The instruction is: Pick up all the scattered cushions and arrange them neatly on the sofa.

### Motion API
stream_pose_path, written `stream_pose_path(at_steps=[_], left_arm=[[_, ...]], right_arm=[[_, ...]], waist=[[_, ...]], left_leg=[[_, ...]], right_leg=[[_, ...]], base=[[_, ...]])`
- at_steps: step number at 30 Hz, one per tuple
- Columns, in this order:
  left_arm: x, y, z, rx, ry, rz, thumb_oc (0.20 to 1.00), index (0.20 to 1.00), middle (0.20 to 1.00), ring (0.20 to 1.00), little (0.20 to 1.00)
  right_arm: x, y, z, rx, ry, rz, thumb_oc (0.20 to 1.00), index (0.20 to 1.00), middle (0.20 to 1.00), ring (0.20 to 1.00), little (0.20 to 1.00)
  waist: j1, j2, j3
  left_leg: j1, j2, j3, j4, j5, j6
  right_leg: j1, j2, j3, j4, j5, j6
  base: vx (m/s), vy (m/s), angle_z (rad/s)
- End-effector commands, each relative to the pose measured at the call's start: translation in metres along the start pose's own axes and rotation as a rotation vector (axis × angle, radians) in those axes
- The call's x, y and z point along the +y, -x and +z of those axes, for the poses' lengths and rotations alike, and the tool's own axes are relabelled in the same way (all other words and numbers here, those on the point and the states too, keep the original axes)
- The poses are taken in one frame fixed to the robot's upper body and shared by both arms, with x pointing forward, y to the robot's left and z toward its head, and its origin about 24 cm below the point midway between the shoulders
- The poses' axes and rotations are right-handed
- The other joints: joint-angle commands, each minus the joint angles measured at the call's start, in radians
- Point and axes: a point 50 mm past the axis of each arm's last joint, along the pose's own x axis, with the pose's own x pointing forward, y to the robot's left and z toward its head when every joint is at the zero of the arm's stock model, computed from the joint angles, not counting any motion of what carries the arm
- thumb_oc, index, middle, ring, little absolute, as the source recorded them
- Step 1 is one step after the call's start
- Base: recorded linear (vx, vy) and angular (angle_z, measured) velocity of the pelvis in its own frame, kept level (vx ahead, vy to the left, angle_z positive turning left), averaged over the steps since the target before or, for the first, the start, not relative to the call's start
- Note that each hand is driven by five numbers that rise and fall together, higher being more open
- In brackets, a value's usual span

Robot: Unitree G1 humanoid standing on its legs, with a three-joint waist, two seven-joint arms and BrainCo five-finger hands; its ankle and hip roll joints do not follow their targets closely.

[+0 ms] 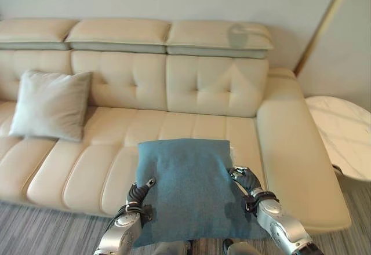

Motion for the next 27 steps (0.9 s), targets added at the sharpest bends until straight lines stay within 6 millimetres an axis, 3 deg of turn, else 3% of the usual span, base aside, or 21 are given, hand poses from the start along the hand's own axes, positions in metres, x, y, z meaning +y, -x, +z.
stream_pose_path(at_steps=[1,3,4,5,8,10,11,12,13,17,18,19,20,21,23,25,26,27], left_arm=[[-0.032,0.005,0.041,-0.199,0.096,-0.138,0.200,0.200,0.200,0.200,0.200],[-0.031,0.005,0.041,-0.202,0.097,-0.134,0.200,0.200,0.200,0.200,0.200],[-0.028,0.004,0.043,-0.210,0.096,-0.126,0.200,0.200,0.200,0.200,0.200],[-0.026,0.004,0.045,-0.218,0.084,-0.115,0.200,0.200,0.200,0.200,0.200],[-0.028,0.004,0.047,-0.242,0.056,-0.111,0.200,0.200,0.200,0.200,0.200],[-0.029,0.004,0.050,-0.259,0.057,-0.107,0.200,0.200,0.200,0.200,0.200],[-0.037,0.002,0.062,-0.308,0.055,-0.097,0.200,0.200,0.200,0.200,0.200],[-0.037,0.002,0.062,-0.308,0.055,-0.097,0.200,0.200,0.200,0.200,0.200],[-0.051,-0.002,0.087,-0.406,0.050,-0.077,0.200,0.200,0.200,0.200,0.200],[-0.081,-0.001,0.163,-0.675,0.023,-0.010,0.200,0.200,0.200,0.200,0.200],[-0.092,0.014,0.234,-0.928,-0.015,0.070,0.200,0.200,0.200,0.200,0.200],[-0.093,0.020,0.253,-0.993,-0.024,0.098,0.200,0.200,0.200,0.200,0.200],[-0.094,0.020,0.255,-0.996,-0.024,0.098,0.200,0.200,0.200,0.200,0.200],[-0.099,0.037,0.295,-1.128,-0.026,0.137,0.200,0.200,0.200,0.200,0.200],[-0.098,0.054,0.331,-1.251,-0.068,0.198,0.200,0.200,0.200,0.200,0.200],[-0.094,0.066,0.357,-1.317,-0.093,0.249,0.200,0.200,0.200,0.200,0.200],[-0.086,0.082,0.386,-1.396,-0.137,0.323,0.200,0.200,0.200,0.200,0.200],[-0.086,0.083,0.388,-1.401,-0.135,0.324,0.200,0.200,0.200,0.200,0.200]], right_arm=[[0.037,-0.007,0.043,-0.199,-0.016,0.172,0.200,0.200,0.200,0.200,0.200],[0.037,-0.008,0.045,-0.207,-0.027,0.170,0.200,0.200,0.200,0.200,0.200],[0.038,-0.008,0.046,-0.209,-0.032,0.176,0.200,0.200,0.200,0.200,0.200],[0.037,-0.007,0.045,-0.208,-0.028,0.170,0.200,0.200,0.200,0.200,0.200],[0.041,-0.006,0.040,-0.197,-0.038,0.184,0.200,0.200,0.200,0.200,0.200],[0.043,-0.007,0.042,-0.206,-0.039,0.185,0.200,0.200,0.200,0.200,0.200],[0.046,-0.013,0.055,-0.259,-0.030,0.170,0.200,0.200,0.200,0.200,0.200],[0.046,-0.013,0.055,-0.259,-0.030,0.170,0.200,0.200,0.200,0.200,0.200],[0.049,-0.023,0.083,-0.372,0.030,0.114,0.200,0.200,0.200,0.200,0.200],[0.061,-0.030,0.156,-0.647,0.149,-0.009,0.200,0.200,0.200,0.200,0.200],[0.065,-0.022,0.220,-0.882,0.188,-0.120,0.200,0.200,0.200,0.200,0.200],[0.065,-0.019,0.237,-0.935,0.202,-0.154,0.200,0.200,0.200,0.200,0.200],[0.065,-0.019,0.238,-0.939,0.202,-0.155,0.200,0.200,0.200,0.200,0.200],[0.064,-0.010,0.274,-1.058,0.196,-0.235,0.200,0.200,0.200,0.200,0.200],[0.063,0.002,0.309,-1.160,0.178,-0.298,0.200,0.200,0.200,0.200,0.200],[0.066,0.010,0.330,-1.211,0.163,-0.316,0.200,0.200,0.200,0.200,0.200],[0.068,0.023,0.355,-1.293,0.174,-0.351,0.200,0.200,0.200,0.200,0.200],[0.068,0.024,0.356,-1.297,0.173,-0.351,0.200,0.200,0.200,0.200,0.200]], waist=[[0.004,0.012,-0.027],[0.007,0.012,-0.029],[0.009,0.008,-0.032],[0.005,0.007,-0.026],[0.007,-0.008,-0.039],[0.008,-0.009,-0.045],[0.007,-0.007,-0.048],[0.007,-0.007,-0.048],[0.007,-0.003,-0.026],[0.008,0.006,0.049],[0.009,0.005,0.087],[0.007,0.004,0.091],[0.007,0.003,0.091],[0.006,0.001,0.107],[0.000,-0.001,0.117],[-0.007,-0.001,0.123],[-0.014,-0.003,0.134],[-0.014,-0.004,0.131]], left_leg=[[0.036,0.027,0.017,-0.048,-0.066,-0.042],[0.036,0.032,0.040,-0.048,-0.073,-0.045],[0.039,0.037,0.067,-0.048,-0.082,-0.048],[0.044,0.038,0.068,-0.048,-0.080,-0.047],[0.052,0.027,0.067,-0.048,-0.090,-0.055],[0.050,0.027,0.069,-0.048,-0.094,-0.058],[0.042,0.031,0.065,-0.048,-0.093,-0.061],[0.042,0.030,0.065,-0.048,-0.093,-0.061],[0.019,0.032,0.053,-0.048,-0.087,-0.063],[-0.090,0.036,0.030,-0.048,-0.047,-0.073],[-0.202,0.033,0.020,0.028,-0.048,-0.077],[-0.229,0.032,0.020,0.046,-0.047,-0.078],[-0.235,0.032,0.020,0.051,-0.049,-0.078],[-0.307,0.031,0.014,0.100,-0.053,-0.081],[-0.379,0.030,0.010,0.153,-0.065,-0.083],[-0.438,0.028,0.004,0.194,-0.075,-0.082],[-0.517,0.027,0.000,0.249,-0.091,-0.077],[-0.531,0.027,0.001,0.260,-0.095,-0.077]], right_leg=[[0.017,-0.014,-0.212,-0.058,-0.024,0.001],[0.014,-0.024,-0.241,-0.126,0.007,0.000],[-0.006,-0.030,-0.259,-0.239,0.074,0.000],[-0.024,-0.024,-0.235,-0.248,0.089,0.005],[0.036,-0.038,-0.272,-0.346,0.122,0.017],[0.038,-0.041,-0.281,-0.346,0.118,0.018],[0.041,-0.043,-0.301,-0.346,0.111,0.019],[0.041,-0.043,-0.301,-0.346,0.111,0.019],[0.028,-0.044,-0.309,-0.344,0.112,0.015],[-0.097,-0.052,-0.322,-0.272,0.100,0.004],[-0.192,-0.063,-0.322,-0.215,0.097,-0.002],[-0.215,-0.065,-0.320,-0.203,0.097,-0.004],[-0.221,-0.065,-0.320,-0.199,0.096,-0.004],[-0.280,-0.073,-0.315,-0.164,0.090,-0.006],[-0.344,-0.080,-0.311,-0.124,0.078,-0.005],[-0.402,-0.083,-0.298,-0.081,0.067,-0.007],[-0.482,-0.087,-0.286,-0.024,0.052,-0.007],[-0.496,-0.088,-0.284,-0.015,0.049,-0.007]], base=[[0.07,0.034,-0.83],[0.04,-0.007,-0.58],[0.07,-0.038,-0.53],[0.12,-0.044,-0.49],[0.14,-0.055,-0.07],[0.11,-0.053,0.10],[0.08,-0.036,0.11],[0.06,-0.058,0.14],[-0.06,-0.026,0.08],[-0.20,-0.023,0.39],[-0.21,0.012,0.50],[-0.15,0.015,0.22],[-0.04,0.016,-0.03],[0.00,0.000,0.00],[0.00,0.019,0.08],[0.03,0.030,0.06],[0.03,0.027,0.06],[0.04,0.019,0.10]])
